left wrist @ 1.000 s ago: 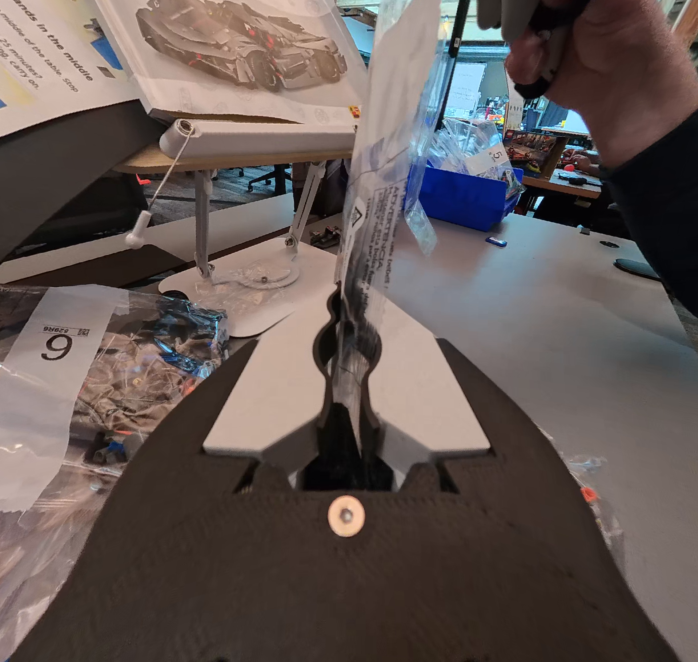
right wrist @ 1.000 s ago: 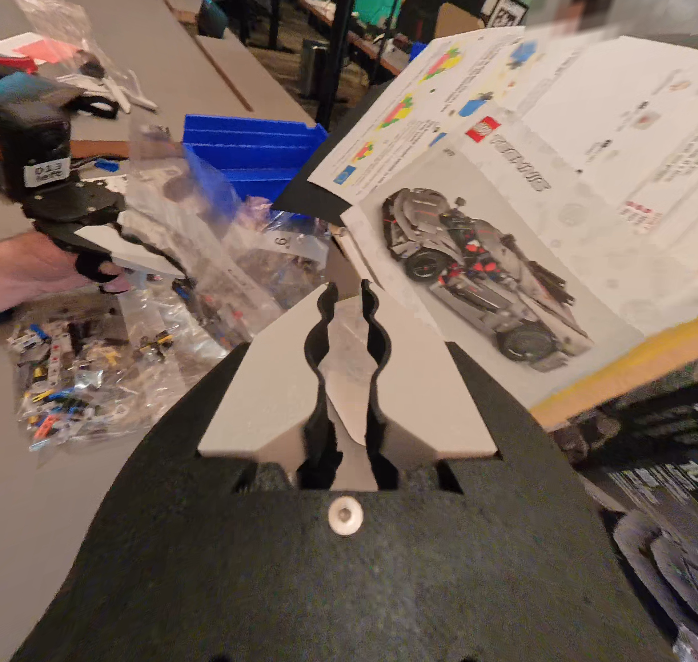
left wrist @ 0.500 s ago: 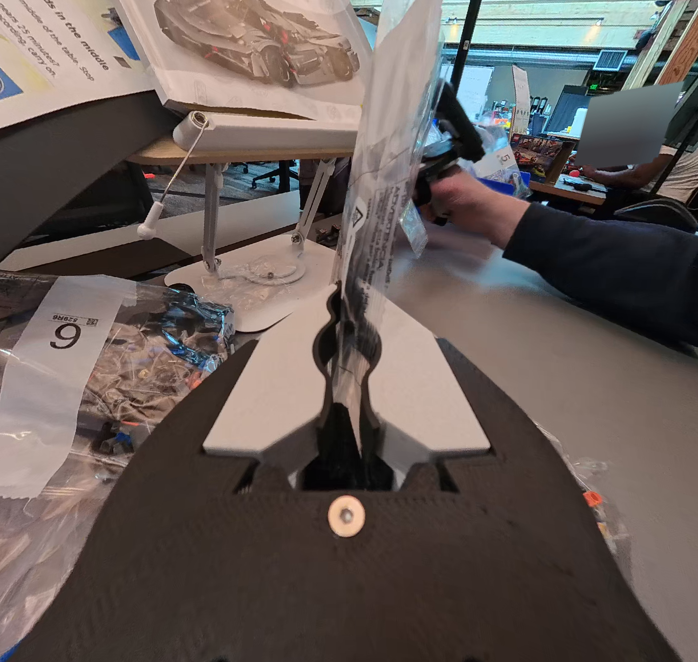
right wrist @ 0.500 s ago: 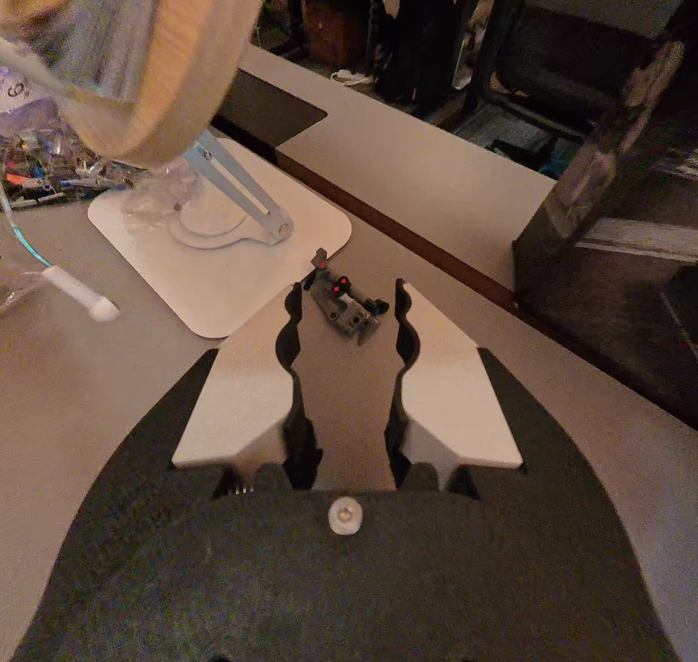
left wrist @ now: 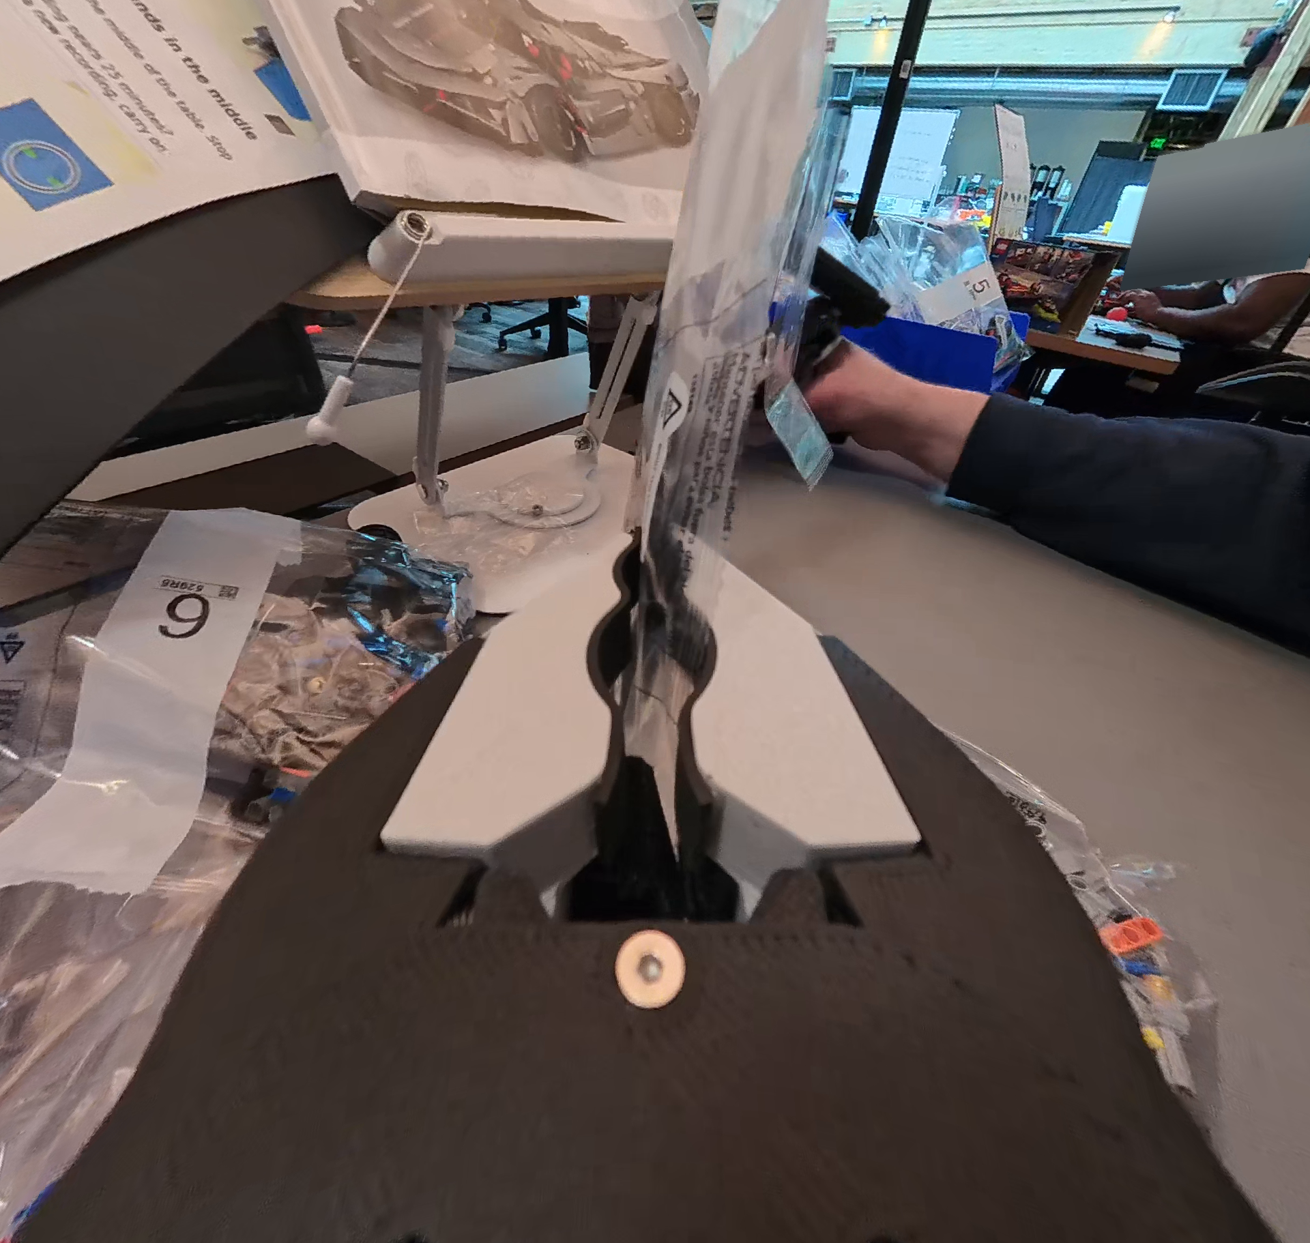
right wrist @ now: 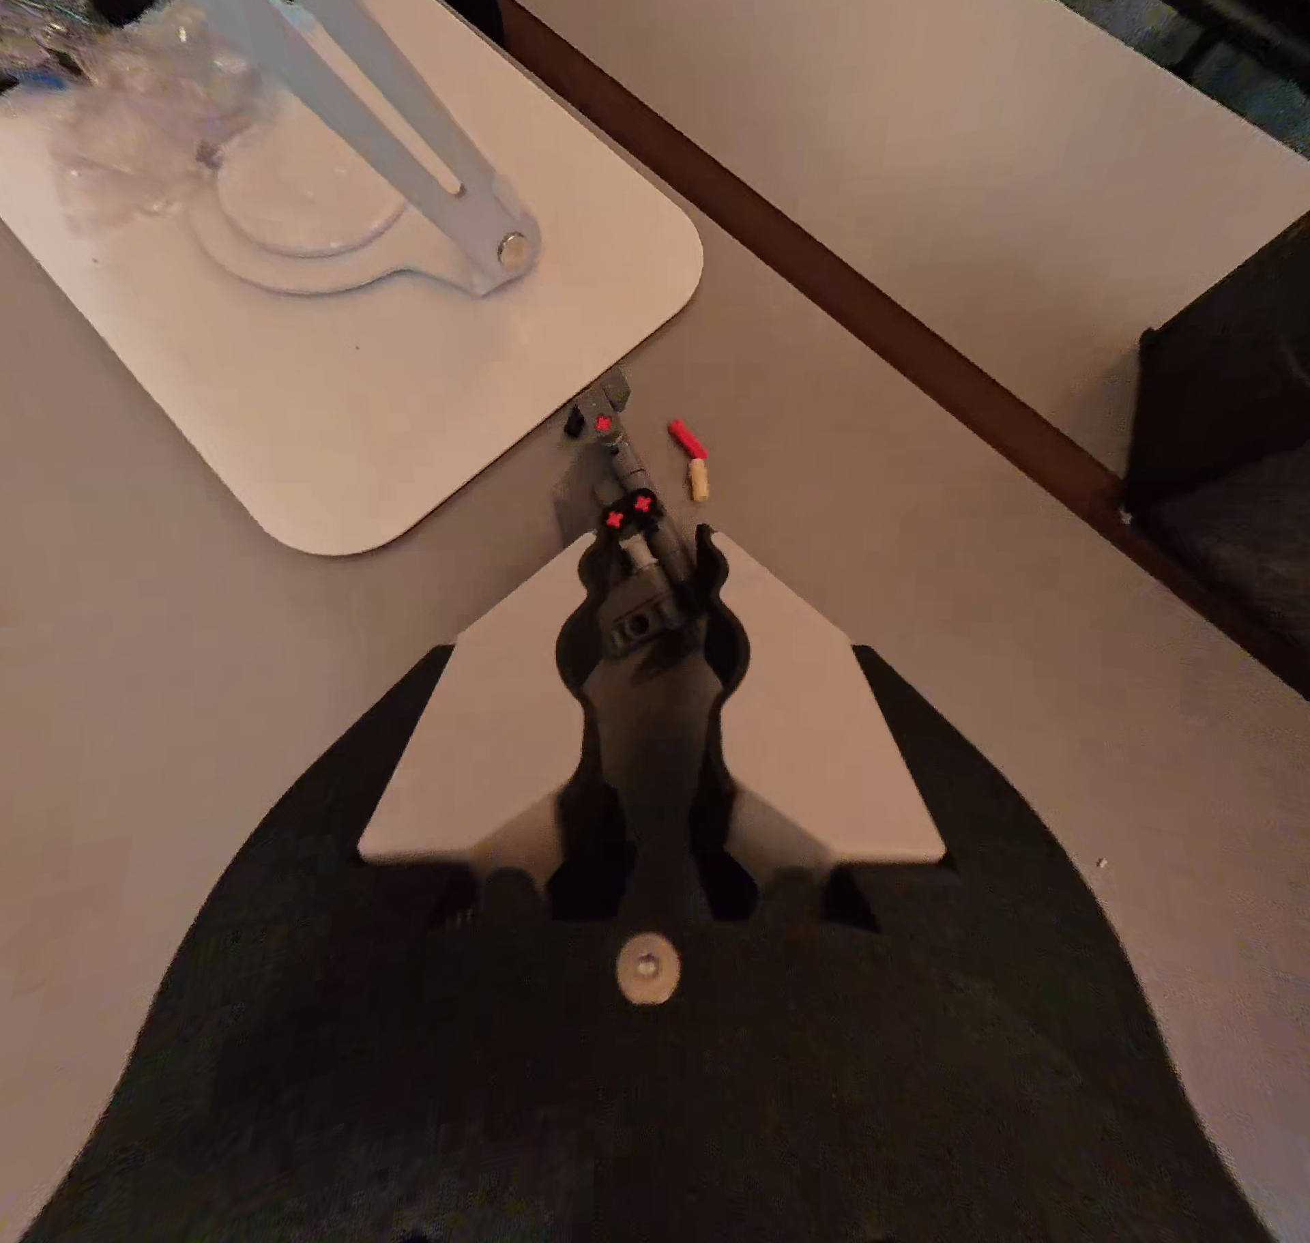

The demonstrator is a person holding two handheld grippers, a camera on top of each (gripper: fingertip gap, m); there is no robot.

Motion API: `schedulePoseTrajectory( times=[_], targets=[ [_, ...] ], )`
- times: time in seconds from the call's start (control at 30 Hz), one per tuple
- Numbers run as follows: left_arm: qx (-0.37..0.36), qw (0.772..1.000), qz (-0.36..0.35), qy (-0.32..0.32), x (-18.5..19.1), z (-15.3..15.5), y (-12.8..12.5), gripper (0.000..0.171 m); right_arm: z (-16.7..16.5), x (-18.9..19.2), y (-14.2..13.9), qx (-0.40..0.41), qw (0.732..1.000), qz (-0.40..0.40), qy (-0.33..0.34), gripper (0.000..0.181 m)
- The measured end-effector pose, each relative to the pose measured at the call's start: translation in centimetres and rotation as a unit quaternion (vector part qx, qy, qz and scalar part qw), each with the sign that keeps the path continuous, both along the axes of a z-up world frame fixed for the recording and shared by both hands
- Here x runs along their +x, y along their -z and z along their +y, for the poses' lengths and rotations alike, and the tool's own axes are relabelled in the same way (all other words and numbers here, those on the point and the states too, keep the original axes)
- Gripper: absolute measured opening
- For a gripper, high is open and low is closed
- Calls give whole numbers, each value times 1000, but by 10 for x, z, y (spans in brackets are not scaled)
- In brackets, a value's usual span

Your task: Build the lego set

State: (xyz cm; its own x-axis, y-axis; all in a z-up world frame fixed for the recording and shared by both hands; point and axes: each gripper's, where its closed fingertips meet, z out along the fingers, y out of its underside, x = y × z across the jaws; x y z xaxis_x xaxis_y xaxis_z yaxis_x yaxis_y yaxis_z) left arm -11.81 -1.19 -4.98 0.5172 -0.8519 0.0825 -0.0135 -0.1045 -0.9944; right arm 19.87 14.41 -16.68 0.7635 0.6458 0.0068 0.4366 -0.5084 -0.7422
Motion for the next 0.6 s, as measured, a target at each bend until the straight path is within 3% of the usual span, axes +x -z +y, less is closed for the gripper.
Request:
schedulePoseTrajectory(
  times=[0.17, 0.33, 0.47, 0.53, 0.6],
  targets=[
    [4, 1000, 22, -10, -6, 0, 3, 2, -46, 1, 1, -6, 1000, -8, -19, 21],
    [-7, 999, 2, -32, -17, 6, 3, 1, -108, -22, -3, -17, 993, 10, -120, 31],
    [-12, 999, -10, -34, -19, 8, 4, 2, -69, -8, -31, 43, 995, 75, -58, 37],
    [-13, 999, -11, -32, -18, 8, 4, 2, -44, 4, -33, 40, 993, 107, -26, 40],
    [-12, 999, -8, -31, -17, 8, 4, 2, -32, 6, -23, 6, 994, 105, -36, 43]
  ],
)
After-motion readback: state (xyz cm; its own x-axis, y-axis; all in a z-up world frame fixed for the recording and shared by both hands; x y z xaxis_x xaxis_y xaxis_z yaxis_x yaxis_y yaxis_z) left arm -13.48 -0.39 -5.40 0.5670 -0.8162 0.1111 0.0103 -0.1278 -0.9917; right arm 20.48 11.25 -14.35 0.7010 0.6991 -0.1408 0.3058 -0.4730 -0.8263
